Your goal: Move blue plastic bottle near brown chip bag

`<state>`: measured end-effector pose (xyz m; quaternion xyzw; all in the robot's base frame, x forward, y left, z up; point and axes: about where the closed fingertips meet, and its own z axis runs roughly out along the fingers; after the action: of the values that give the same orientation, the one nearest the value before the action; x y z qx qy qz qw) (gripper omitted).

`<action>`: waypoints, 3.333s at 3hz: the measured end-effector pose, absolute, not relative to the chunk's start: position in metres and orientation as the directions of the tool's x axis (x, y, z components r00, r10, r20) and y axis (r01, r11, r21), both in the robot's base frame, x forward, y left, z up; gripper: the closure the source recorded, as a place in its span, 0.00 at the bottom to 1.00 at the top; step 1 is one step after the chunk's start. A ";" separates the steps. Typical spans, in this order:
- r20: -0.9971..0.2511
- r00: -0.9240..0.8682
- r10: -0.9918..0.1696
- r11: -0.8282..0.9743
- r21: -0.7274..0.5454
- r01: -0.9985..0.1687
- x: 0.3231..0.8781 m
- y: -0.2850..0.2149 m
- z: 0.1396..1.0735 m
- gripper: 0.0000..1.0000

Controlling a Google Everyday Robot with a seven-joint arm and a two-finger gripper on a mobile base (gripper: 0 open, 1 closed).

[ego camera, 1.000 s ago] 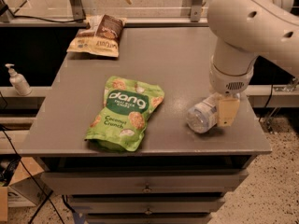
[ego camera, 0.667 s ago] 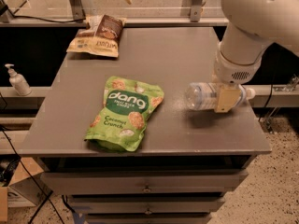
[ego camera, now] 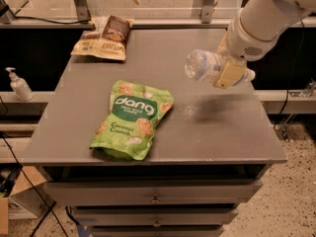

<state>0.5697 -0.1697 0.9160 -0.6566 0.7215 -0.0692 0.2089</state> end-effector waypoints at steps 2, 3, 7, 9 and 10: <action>-0.190 -0.088 -0.978 0.153 -0.361 -0.920 0.569 -0.174 0.908 1.00; -0.161 -0.107 -0.981 0.164 -0.399 -0.902 0.582 -0.165 0.897 1.00; -0.168 0.081 -0.982 0.044 -0.632 -0.774 0.711 -0.074 0.917 1.00; -0.209 0.166 -0.964 0.000 -0.623 -0.782 0.738 -0.022 0.899 1.00; -0.220 0.189 -0.957 -0.016 -0.610 -0.793 0.750 -0.001 0.886 0.83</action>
Offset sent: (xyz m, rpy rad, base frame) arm -0.0083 -0.0171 -0.0329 -0.0751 0.0831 -0.0997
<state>0.7504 -0.0011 0.8858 -0.7013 0.6237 -0.1283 0.3205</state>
